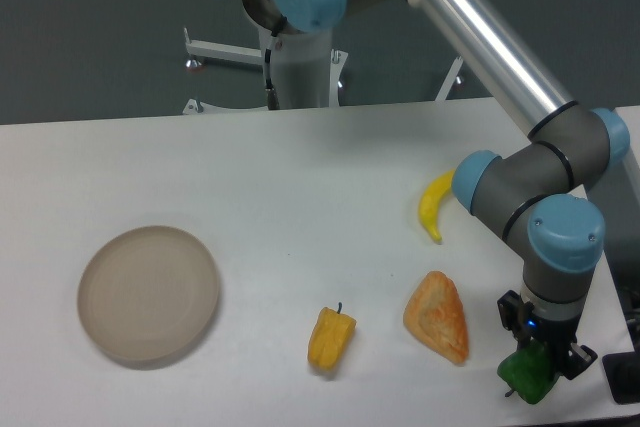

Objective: Place the green pepper on the plate
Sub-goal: 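Lift the held green pepper up from beside the orange slice, then carry the green pepper over the beige plate and lower it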

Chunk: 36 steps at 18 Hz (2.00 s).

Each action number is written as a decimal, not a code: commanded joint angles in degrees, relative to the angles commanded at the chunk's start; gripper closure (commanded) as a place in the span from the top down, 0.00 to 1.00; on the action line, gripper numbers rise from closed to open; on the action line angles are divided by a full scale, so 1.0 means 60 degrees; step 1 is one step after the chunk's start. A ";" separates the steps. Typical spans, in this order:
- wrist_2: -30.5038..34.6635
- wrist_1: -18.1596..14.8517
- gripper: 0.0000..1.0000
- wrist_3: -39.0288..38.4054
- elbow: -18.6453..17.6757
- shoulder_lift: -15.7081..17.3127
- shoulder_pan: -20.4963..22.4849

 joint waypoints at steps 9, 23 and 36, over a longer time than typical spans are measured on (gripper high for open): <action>-0.0292 -0.0059 0.29 -0.0877 -0.0979 0.0790 -0.0395; -0.1860 -0.0982 0.30 -0.4435 -0.4979 0.4641 -0.1508; -0.1700 0.0890 0.30 -0.8787 -0.7131 0.5332 -0.4071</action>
